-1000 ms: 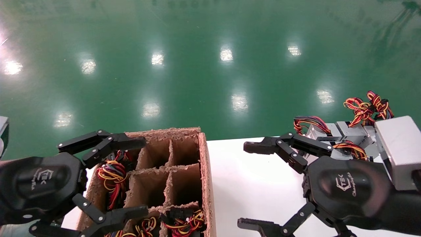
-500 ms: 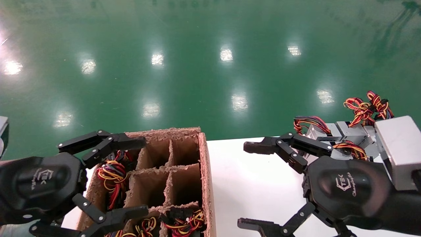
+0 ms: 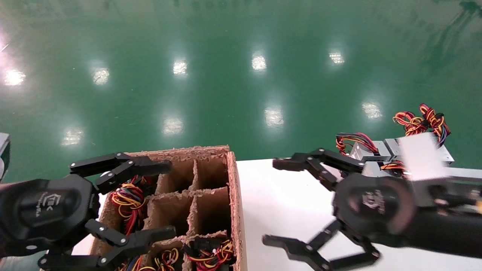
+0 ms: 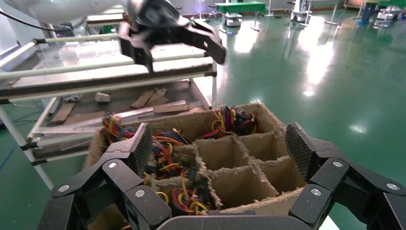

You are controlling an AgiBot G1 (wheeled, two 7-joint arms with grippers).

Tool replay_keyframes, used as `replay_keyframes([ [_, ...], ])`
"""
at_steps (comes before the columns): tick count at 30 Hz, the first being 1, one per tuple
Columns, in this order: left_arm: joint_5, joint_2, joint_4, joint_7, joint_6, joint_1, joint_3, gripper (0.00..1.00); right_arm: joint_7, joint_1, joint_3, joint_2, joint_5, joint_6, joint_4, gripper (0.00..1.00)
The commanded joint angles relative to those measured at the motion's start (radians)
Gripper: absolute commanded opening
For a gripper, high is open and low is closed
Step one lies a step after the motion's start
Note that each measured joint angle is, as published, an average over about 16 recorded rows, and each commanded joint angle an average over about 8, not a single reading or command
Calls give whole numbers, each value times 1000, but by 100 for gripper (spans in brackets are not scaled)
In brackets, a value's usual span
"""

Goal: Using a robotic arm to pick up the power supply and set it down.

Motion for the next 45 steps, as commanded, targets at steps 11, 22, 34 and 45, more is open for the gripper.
replay_keyframes([
  [11,0,0,0,0,0,0,0,0,-89,139,-114,-242,-154,13,-170,100],
  [22,0,0,0,0,0,0,0,0,-251,266,-208,-511,-266,10,-473,100],
  [34,0,0,0,0,0,0,0,0,-416,363,-295,-673,-313,14,-748,3],
  [45,0,0,0,0,0,0,0,0,-428,346,-469,-685,-214,264,-683,0],
])
